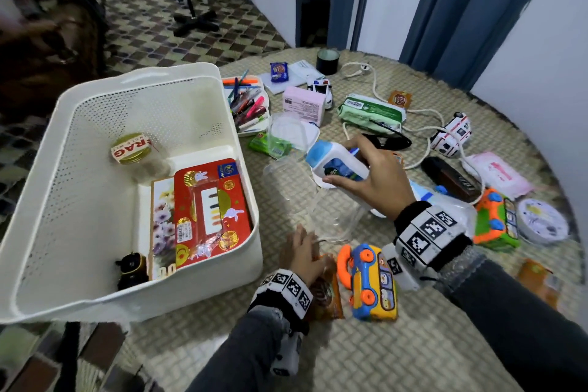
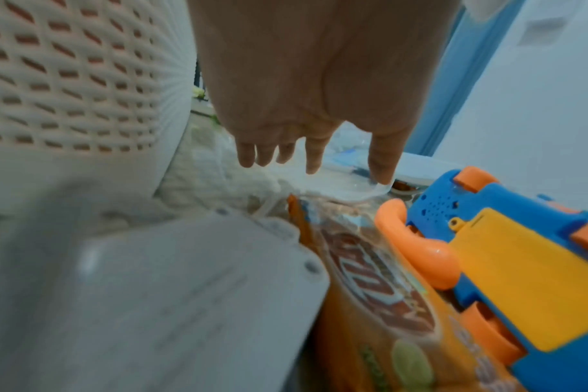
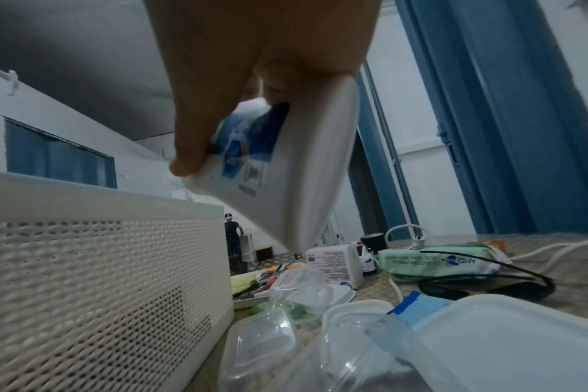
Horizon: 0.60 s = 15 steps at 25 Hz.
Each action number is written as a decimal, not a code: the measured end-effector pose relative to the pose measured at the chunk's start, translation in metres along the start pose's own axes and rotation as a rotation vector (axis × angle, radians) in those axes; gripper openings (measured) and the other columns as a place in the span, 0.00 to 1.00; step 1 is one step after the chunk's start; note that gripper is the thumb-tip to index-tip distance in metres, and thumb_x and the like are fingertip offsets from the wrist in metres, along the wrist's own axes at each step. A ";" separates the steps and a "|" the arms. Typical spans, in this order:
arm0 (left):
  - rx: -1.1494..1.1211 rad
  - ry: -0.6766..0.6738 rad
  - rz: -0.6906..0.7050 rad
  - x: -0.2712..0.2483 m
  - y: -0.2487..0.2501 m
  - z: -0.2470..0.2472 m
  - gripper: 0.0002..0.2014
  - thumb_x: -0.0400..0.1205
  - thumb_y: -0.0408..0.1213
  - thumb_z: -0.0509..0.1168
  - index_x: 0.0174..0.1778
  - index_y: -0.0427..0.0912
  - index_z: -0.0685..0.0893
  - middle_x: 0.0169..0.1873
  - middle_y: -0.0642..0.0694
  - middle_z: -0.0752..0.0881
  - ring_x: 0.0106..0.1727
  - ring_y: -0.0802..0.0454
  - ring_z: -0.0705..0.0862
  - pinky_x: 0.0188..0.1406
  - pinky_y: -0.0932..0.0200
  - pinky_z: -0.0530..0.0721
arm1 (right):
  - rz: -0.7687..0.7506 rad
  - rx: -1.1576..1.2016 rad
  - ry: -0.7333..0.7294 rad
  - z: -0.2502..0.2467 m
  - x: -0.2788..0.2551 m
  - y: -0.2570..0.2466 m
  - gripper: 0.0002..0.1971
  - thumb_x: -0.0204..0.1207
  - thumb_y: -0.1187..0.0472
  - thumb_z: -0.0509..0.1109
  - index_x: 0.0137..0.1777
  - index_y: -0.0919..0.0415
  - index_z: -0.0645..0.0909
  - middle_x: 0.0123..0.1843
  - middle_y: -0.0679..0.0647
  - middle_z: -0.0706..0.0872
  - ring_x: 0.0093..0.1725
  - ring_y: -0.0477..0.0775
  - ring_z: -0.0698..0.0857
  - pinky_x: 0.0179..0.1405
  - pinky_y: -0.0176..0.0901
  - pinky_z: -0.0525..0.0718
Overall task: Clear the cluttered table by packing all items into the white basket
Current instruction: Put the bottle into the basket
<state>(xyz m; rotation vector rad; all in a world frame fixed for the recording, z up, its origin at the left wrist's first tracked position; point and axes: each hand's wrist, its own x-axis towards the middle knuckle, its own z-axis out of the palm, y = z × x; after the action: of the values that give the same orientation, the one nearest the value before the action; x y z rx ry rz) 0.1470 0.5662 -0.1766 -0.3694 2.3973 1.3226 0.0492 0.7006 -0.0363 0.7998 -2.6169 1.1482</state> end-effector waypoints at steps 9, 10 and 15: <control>0.155 0.249 0.454 -0.062 0.033 -0.037 0.22 0.82 0.38 0.65 0.72 0.39 0.73 0.70 0.42 0.77 0.74 0.47 0.71 0.70 0.62 0.64 | 0.217 0.144 0.242 -0.006 -0.070 -0.026 0.31 0.62 0.30 0.73 0.56 0.50 0.71 0.42 0.54 0.89 0.42 0.54 0.88 0.39 0.60 0.85; 0.158 0.276 0.477 -0.070 0.034 -0.038 0.21 0.82 0.38 0.65 0.72 0.40 0.74 0.69 0.43 0.77 0.73 0.48 0.72 0.69 0.62 0.65 | 0.251 0.154 0.262 -0.006 -0.078 -0.031 0.29 0.63 0.33 0.75 0.56 0.50 0.72 0.42 0.53 0.89 0.42 0.53 0.88 0.41 0.60 0.86; 0.114 0.366 0.598 -0.132 0.022 -0.047 0.20 0.79 0.41 0.64 0.67 0.39 0.79 0.64 0.44 0.82 0.67 0.49 0.78 0.69 0.55 0.73 | 0.327 0.201 0.344 0.000 -0.132 -0.067 0.23 0.65 0.44 0.79 0.52 0.51 0.73 0.40 0.50 0.89 0.40 0.51 0.89 0.41 0.59 0.87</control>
<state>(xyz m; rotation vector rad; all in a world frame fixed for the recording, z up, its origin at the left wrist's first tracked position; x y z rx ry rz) 0.2468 0.5439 -0.0790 0.1773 3.0281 1.4334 0.1963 0.7170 -0.0414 0.1753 -2.4206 1.4980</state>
